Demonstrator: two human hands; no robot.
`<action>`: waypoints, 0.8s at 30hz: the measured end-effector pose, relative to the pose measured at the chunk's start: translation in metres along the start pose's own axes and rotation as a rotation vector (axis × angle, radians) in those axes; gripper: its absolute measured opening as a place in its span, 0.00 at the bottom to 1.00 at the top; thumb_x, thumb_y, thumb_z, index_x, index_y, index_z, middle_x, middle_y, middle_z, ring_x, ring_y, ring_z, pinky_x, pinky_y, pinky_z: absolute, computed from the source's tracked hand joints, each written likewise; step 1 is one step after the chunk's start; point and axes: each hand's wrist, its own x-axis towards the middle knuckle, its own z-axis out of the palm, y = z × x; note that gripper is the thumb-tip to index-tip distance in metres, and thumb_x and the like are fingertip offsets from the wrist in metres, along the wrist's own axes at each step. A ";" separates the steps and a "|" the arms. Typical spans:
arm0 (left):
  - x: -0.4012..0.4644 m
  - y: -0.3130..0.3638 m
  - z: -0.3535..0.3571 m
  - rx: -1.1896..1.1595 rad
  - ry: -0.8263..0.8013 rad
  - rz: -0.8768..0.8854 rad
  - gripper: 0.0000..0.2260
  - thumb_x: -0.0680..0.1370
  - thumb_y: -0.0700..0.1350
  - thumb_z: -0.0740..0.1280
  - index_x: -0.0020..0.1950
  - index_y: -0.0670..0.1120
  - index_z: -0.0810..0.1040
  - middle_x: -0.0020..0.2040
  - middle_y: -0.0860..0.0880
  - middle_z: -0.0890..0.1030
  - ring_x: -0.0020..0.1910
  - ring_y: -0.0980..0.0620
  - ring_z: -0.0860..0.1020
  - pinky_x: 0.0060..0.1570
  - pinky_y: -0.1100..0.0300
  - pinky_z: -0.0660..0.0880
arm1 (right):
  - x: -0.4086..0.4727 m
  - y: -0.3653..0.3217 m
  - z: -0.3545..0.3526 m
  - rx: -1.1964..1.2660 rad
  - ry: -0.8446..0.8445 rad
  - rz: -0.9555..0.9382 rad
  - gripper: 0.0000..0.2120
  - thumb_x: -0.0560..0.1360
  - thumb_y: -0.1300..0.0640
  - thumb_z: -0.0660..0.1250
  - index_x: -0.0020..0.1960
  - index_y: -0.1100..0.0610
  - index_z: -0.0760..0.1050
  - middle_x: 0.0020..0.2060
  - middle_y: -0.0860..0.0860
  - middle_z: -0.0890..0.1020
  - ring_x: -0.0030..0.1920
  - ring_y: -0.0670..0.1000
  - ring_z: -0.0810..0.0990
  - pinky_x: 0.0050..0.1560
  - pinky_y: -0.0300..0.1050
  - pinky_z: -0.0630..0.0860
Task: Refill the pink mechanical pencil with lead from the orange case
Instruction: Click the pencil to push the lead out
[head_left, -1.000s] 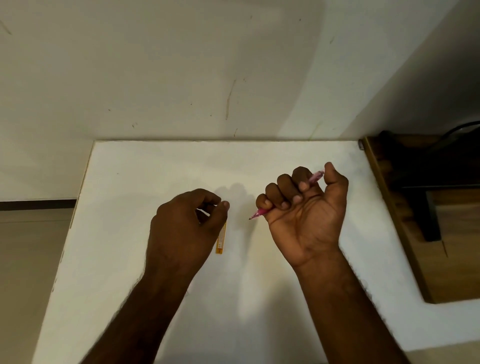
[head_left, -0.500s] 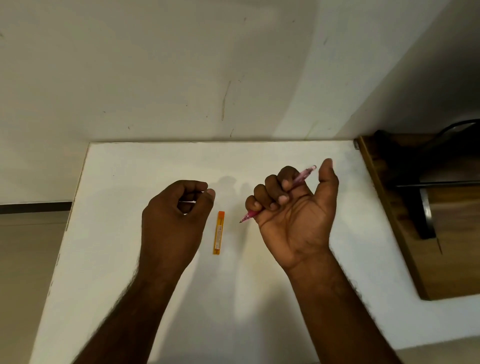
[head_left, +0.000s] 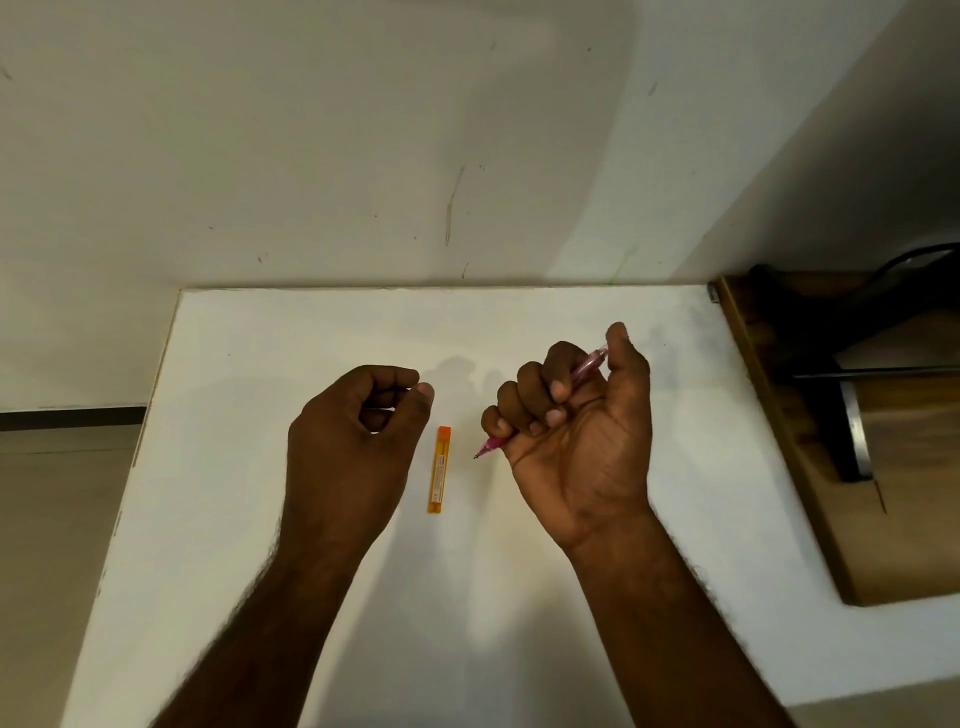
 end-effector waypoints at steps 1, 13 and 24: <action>0.000 0.001 0.000 0.005 -0.002 0.003 0.08 0.76 0.53 0.71 0.51 0.52 0.83 0.43 0.55 0.85 0.43 0.57 0.83 0.46 0.62 0.77 | 0.000 0.000 0.000 -0.001 0.002 -0.006 0.27 0.80 0.39 0.54 0.31 0.57 0.63 0.24 0.50 0.59 0.28 0.50 0.58 0.33 0.47 0.63; -0.002 0.002 -0.001 0.015 -0.007 0.014 0.08 0.76 0.52 0.70 0.52 0.51 0.84 0.43 0.56 0.85 0.43 0.57 0.84 0.44 0.66 0.75 | 0.000 0.000 0.002 -0.009 0.019 -0.025 0.30 0.80 0.37 0.54 0.28 0.57 0.64 0.21 0.50 0.61 0.26 0.49 0.57 0.31 0.46 0.63; -0.002 0.001 -0.001 0.016 -0.017 0.029 0.08 0.76 0.53 0.71 0.52 0.52 0.83 0.43 0.56 0.85 0.43 0.57 0.83 0.44 0.66 0.75 | -0.001 0.002 0.000 0.004 -0.024 -0.004 0.31 0.79 0.34 0.53 0.29 0.58 0.65 0.22 0.50 0.60 0.27 0.50 0.59 0.33 0.47 0.64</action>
